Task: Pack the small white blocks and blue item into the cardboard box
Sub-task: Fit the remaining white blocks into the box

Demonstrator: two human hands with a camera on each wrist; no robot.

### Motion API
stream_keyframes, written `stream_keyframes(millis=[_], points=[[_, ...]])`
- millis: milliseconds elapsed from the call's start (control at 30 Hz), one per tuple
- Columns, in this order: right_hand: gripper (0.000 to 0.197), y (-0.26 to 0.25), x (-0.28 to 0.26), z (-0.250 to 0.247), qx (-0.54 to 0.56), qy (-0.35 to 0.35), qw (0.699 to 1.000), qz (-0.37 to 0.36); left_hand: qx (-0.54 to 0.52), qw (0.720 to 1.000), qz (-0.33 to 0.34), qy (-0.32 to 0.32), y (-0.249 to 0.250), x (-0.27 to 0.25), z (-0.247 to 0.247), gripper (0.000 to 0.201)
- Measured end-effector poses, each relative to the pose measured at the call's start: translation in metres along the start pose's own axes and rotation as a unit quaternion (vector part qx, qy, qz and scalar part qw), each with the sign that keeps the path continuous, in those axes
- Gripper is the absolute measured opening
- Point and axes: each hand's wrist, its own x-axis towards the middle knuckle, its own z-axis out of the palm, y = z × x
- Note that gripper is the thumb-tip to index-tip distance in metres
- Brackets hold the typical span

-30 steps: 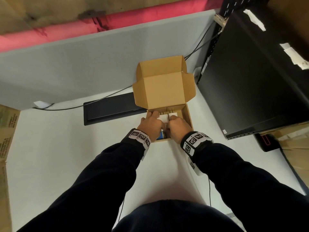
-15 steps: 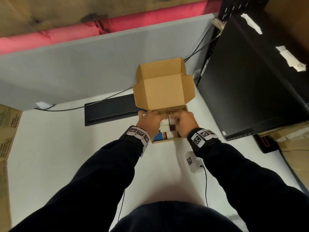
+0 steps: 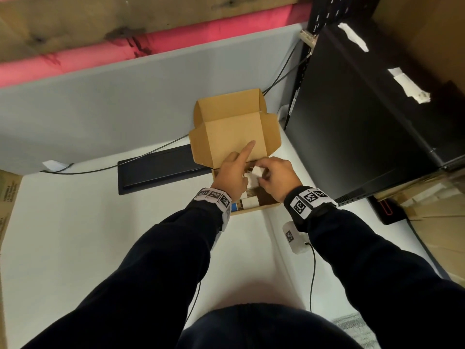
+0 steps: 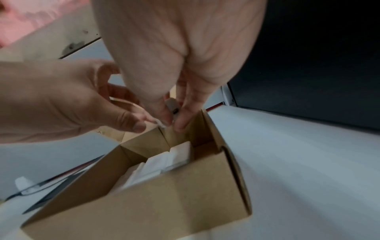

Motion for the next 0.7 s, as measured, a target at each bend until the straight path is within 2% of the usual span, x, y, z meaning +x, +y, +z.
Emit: stream_keyframes(millis=[100, 167, 267, 367, 467, 600, 700], points=[[0.030, 0.005, -0.001, -0.002, -0.107, -0.010, 0.993, 0.043, 0.131, 0.989, 0.026, -0.062, -0.013, -0.006, 0.008, 0.053], [0.030, 0.005, -0.003, -0.001, -0.170, -0.014, 0.985, 0.037, 0.221, 0.967, 0.049, -0.116, -0.019, -0.011, 0.014, 0.044], [0.029, 0.004, -0.005, 0.004, -0.193, -0.010, 0.981, 0.011, 0.303, 0.939, 0.067, -0.147, -0.024, -0.016, 0.022, 0.050], [0.029, 0.004, -0.005, 0.012, -0.199, -0.044, 0.979, 0.013, 0.339, 0.924, 0.077, -0.160, -0.027, -0.016, 0.023, 0.055], [0.034, 0.001, -0.008, 0.017, -0.214, -0.066, 0.975, 0.014, 0.335, 0.925, 0.078, -0.158, -0.029, -0.015, 0.023, 0.057], [0.018, -0.007, -0.006, 0.021, -0.313, -0.108, 0.943, 0.028, 0.324, 0.931, 0.052, -0.162, -0.028, -0.014, 0.025, 0.062], [0.014, -0.010, -0.003, 0.023, -0.350, -0.124, 0.927, 0.057, 0.315, 0.933, 0.038, -0.167, -0.028, -0.014, 0.024, 0.066]])
